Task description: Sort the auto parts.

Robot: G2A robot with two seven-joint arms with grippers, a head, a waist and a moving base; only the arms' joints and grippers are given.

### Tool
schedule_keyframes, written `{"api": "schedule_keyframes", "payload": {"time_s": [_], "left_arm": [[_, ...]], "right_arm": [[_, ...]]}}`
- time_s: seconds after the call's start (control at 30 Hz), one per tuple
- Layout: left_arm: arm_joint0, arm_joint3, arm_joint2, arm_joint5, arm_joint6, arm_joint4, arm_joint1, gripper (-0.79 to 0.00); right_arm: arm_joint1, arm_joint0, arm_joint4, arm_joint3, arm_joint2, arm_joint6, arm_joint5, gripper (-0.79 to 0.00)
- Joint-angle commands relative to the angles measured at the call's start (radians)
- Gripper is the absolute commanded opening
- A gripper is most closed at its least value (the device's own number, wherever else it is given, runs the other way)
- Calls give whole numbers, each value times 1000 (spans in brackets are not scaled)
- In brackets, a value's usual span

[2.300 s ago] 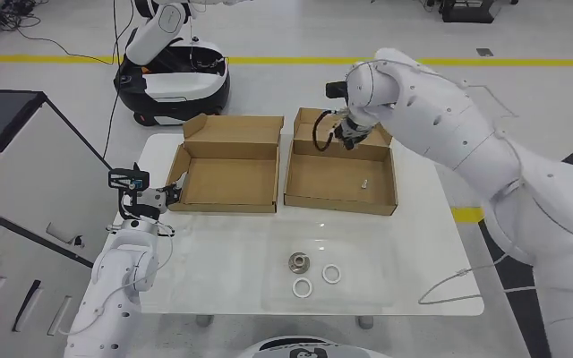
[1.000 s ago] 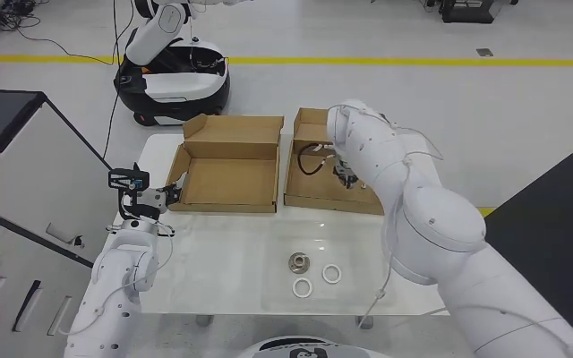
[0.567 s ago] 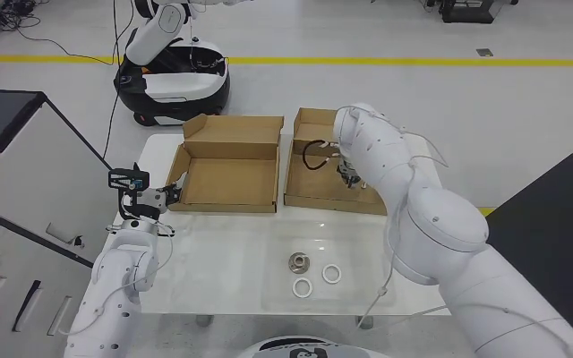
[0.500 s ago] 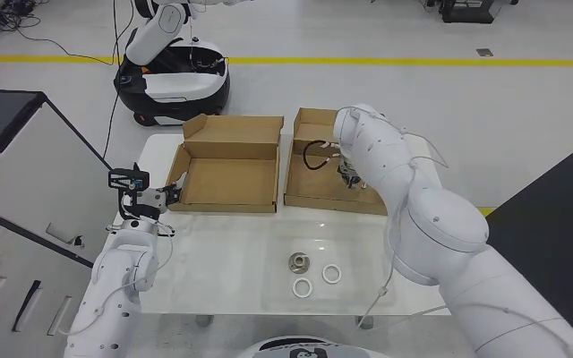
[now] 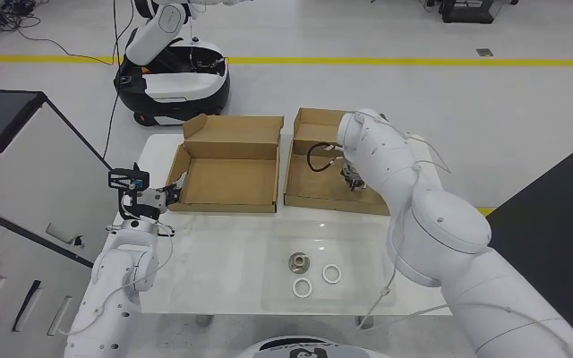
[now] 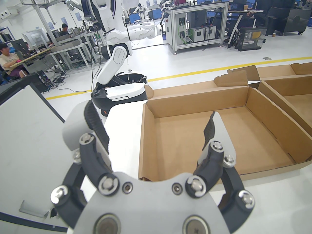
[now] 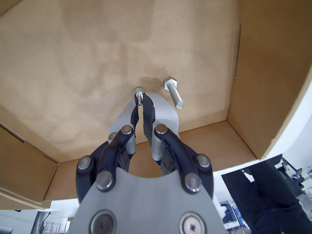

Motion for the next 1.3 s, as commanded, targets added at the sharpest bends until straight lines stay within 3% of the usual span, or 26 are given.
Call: {"api": "schedule_keyframes", "payload": {"time_s": [0.0,0.13,0.2,0.23,0.27,0.87,1.0,1.27], "left_arm": [[0,0,0,0,0,0,0,0],[0,0,0,0,0,0,0,0],[0,0,0,0,0,0,0,0],[0,0,0,0,0,0,0,0],[0,0,0,0,0,0,0,0],[0,0,0,0,0,0,0,0],[0,0,0,0,0,0,0,0],[0,0,0,0,0,0,0,0]], "right_arm": [[2,-1,1,-2,4,-1,1,-723],[6,2,4,-6,12,-6,6,-419],[7,4,1,-9,14,-6,6,-111],[8,6,1,-11,16,-5,5,-28],[9,9,1,-13,18,-5,5,0],[32,60,24,-52,64,-3,-37,0],[44,90,37,-42,79,-3,-118,0],[75,149,88,6,119,22,-408,0]]}}
